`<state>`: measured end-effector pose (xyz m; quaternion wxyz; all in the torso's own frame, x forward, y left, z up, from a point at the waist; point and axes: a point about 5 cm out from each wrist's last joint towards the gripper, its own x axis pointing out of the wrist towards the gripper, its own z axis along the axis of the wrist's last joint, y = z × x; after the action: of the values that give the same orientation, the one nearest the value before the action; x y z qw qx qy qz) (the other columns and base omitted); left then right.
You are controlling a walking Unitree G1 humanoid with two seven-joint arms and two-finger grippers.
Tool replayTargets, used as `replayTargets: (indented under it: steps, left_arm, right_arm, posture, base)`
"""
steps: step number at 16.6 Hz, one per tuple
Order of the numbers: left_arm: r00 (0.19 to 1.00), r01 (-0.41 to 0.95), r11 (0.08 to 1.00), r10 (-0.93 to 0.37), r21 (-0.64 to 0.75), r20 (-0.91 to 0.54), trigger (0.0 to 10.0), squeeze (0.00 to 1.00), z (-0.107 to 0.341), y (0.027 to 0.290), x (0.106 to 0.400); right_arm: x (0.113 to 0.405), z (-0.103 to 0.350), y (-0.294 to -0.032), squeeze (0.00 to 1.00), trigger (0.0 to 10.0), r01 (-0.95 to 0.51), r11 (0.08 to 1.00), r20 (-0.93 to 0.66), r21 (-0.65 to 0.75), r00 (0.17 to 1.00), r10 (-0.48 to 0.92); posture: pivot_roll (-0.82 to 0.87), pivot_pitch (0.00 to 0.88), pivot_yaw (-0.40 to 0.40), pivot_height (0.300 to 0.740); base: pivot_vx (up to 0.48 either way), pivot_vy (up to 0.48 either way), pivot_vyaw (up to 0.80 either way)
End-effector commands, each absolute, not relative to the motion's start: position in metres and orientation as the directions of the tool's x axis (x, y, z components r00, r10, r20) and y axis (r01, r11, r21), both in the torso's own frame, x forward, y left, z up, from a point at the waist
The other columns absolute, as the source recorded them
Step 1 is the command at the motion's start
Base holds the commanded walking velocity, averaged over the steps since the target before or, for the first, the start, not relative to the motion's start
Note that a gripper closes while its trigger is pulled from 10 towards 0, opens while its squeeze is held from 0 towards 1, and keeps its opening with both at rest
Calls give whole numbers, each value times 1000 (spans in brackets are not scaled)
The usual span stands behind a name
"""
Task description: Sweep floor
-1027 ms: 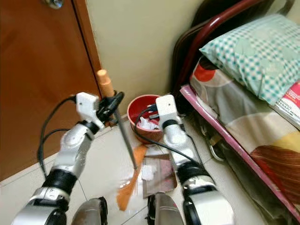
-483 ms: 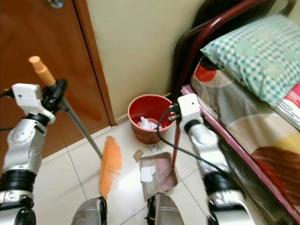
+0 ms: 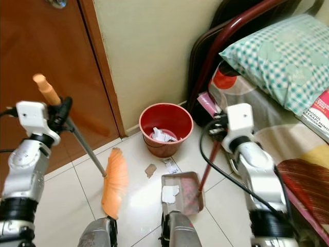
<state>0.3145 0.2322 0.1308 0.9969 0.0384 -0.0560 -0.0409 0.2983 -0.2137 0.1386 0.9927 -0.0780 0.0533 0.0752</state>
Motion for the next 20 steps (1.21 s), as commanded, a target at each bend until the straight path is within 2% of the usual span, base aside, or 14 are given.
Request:
replayTargets:
  steps: [1, 3, 7, 12, 13, 17, 20]
  left_arm:
    - [996, 72, 992, -77, 103, 49, 10000, 0, 119, 233, 310]
    - [996, 83, 992, -85, 96, 13, 10000, 0, 111, 229, 308]
    - [994, 104, 989, -106, 107, 13, 10000, 0, 110, 224, 306]
    - [990, 137, 987, -139, 86, 23, 10000, 0, 110, 213, 304]
    - [989, 141, 987, -143, 81, 22, 10000, 0, 110, 210, 304]
    - [991, 132, 989, -133, 74, 11, 10000, 0, 110, 212, 300]
    - [991, 133, 989, -134, 62, -3, 10000, 0, 107, 209, 298]
  right_arm:
    - [294, 146, -228, 0, 10000, -95, 981, -108, -172, 991, 77]
    - [296, 164, -238, 0, 10000, 44, 982, -9, -181, 999, -46]
    - [299, 168, -227, 0, 10000, 141, 975, 60, -174, 989, -133]
    - [308, 153, -203, 0, 10000, 150, 977, 82, -149, 987, -139]
    - [315, 146, -191, 0, 10000, 156, 973, 71, -167, 987, -146]
    - [323, 150, -174, 0, 10000, 117, 978, 101, -170, 990, -101]
    - [320, 151, -186, 0, 10000, 173, 956, 134, -235, 980, -145]
  posture:
    - [-39, 155, -56, 740]
    - [-37, 147, -50, 740]
    - [-22, 146, -36, 740]
    - [-3, 149, -28, 740]
    - [15, 152, -26, 740]
    - [26, 157, -31, 740]
    - [18, 166, -33, 740]
  base:
    - [0, 0, 0]
    - [0, 0, 0]
    - [0, 0, 0]
    - [0, 0, 0]
    - [0, 0, 0]
    - [0, 0, 0]
    - [0, 0, 0]
